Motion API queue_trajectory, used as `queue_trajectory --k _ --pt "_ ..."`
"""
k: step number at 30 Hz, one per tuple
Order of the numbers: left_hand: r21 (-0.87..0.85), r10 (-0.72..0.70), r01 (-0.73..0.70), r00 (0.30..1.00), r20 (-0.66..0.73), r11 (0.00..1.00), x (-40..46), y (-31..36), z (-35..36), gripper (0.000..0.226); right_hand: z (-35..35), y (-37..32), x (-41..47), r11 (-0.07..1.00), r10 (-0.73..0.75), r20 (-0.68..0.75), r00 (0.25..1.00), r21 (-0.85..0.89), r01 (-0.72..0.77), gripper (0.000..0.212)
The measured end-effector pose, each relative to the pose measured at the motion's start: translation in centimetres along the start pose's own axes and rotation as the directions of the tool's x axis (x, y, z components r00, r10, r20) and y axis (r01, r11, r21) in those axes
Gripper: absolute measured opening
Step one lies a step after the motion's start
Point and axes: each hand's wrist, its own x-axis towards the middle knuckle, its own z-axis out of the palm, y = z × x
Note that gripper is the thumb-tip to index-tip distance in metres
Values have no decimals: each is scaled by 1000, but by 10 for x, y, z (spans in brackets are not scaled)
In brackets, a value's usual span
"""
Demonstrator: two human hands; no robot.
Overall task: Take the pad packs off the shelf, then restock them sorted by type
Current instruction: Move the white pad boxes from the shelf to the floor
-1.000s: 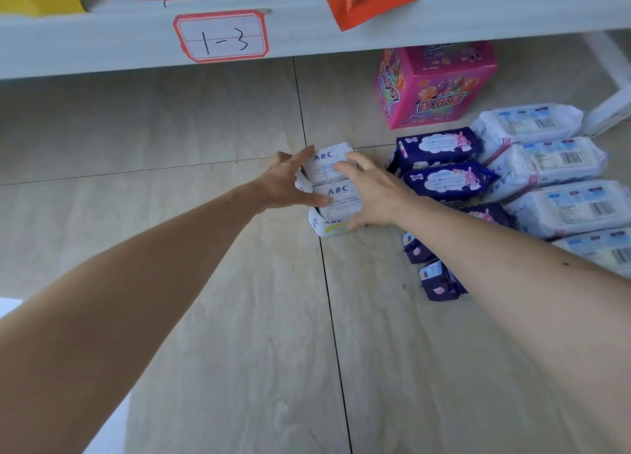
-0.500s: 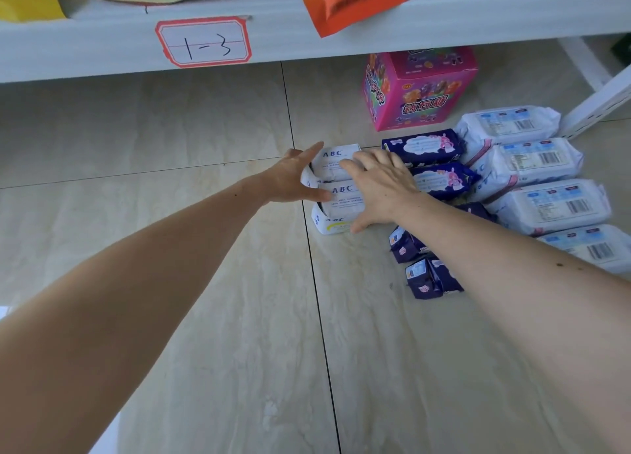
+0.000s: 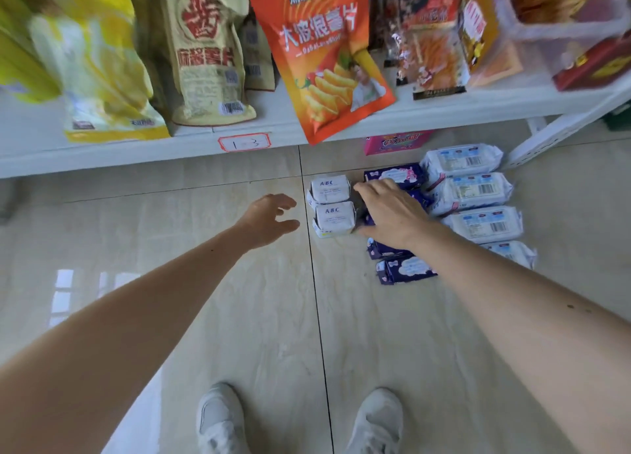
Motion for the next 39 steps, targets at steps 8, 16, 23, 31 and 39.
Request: queue_trajectory --k 8,16,23,31,39 --pt "-16 66 -65 994 88 998 -100 148 -131 29 -196 -44 -85 997 3 44 999 72 -6 50" --pt "78 192 -198 978 81 977 -198 318 -279 30 -406 -62 -176 998 -54 17 998 -22 55 49" --pt "214 321 -325 945 55 921 -263 426 -372 28 -535 -78 -224 985 -109 -110 988 -144 93 22" --pt "407 435 -389 900 -23 826 -277 470 -456 32 -632 -92 -223 977 -128 -263 956 -199 76 25" --pt "555 480 -379 876 -42 740 -212 486 -544 30 -699 -93 -143 983 -56 -351 935 -183 -10 39"
